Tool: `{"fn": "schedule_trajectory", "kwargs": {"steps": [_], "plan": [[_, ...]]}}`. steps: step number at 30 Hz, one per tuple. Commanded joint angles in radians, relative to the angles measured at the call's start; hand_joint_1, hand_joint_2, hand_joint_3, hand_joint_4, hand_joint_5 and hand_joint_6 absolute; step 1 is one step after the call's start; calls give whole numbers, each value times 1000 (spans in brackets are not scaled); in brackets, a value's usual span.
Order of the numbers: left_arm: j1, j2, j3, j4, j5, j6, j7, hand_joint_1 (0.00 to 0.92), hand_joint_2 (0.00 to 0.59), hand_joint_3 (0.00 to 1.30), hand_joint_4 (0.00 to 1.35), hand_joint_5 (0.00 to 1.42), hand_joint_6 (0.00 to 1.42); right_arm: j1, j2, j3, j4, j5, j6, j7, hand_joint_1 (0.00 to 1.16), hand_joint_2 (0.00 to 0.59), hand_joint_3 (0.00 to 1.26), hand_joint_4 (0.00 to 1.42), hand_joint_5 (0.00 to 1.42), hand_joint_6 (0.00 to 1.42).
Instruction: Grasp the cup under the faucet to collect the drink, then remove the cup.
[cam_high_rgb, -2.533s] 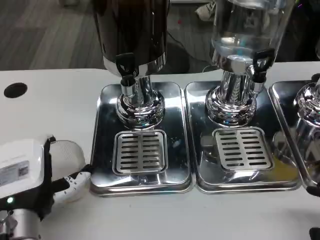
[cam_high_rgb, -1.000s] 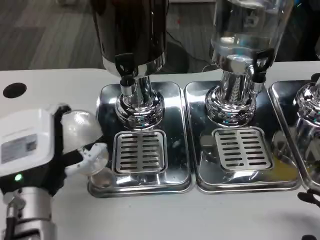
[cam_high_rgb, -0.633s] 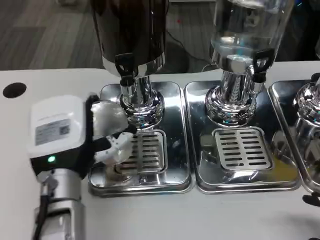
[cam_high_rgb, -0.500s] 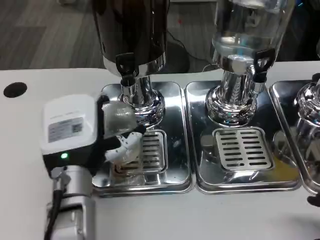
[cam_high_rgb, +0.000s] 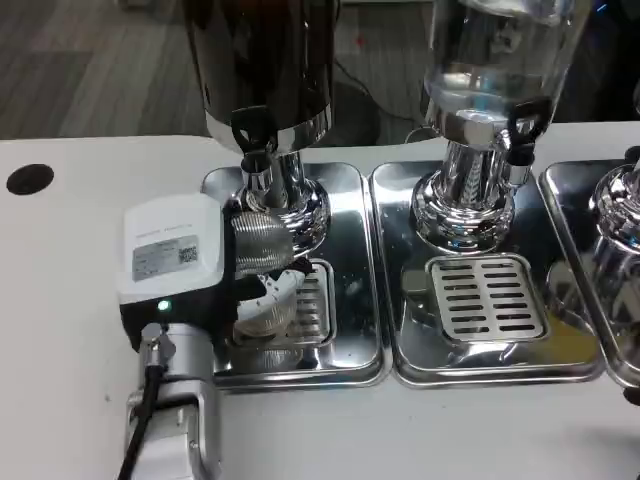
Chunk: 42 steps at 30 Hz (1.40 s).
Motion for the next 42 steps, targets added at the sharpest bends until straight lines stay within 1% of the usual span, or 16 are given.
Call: {"fn": "schedule_trajectory", "kwargs": {"steps": [1,13,16,21,23,29,34,38,42], "plan": [[-38,-15,-19,25,6,11,34,322,165,410,478,720,928,1,-15,-15,20,24,-20,18,517,406,209,117,118,77],[-73,-35,-22,75,-12,25,62,321,165,402,464,715,920,3,-26,-18,26,62,-30,52,517,406,209,119,118,80],[-75,-38,-24,85,-14,30,65,283,146,378,448,702,909,0,-29,-20,30,70,-31,59,517,406,209,119,118,80],[-77,-41,-20,99,-32,35,56,172,107,323,388,651,823,-8,-32,-22,45,82,-32,77,517,406,215,119,118,81],[-78,-39,-22,101,-35,35,54,144,94,300,352,619,812,-12,-32,-22,50,87,-33,84,517,406,218,119,118,81],[-77,-32,-30,85,-39,39,42,95,75,265,271,562,768,-24,-30,-22,64,95,-34,99,517,406,220,119,118,81],[-56,-26,-37,35,-33,40,42,80,72,235,212,524,740,-32,-25,-20,64,92,-31,107,517,406,220,119,118,81],[2,-1,-37,-89,-31,26,23,50,60,210,173,504,735,-35,-20,-18,62,91,-29,110,517,406,223,120,118,81],[72,34,-19,-227,-37,3,-15,30,55,199,157,493,722,-41,-15,-17,67,89,-22,110,517,406,227,120,118,81]]}}
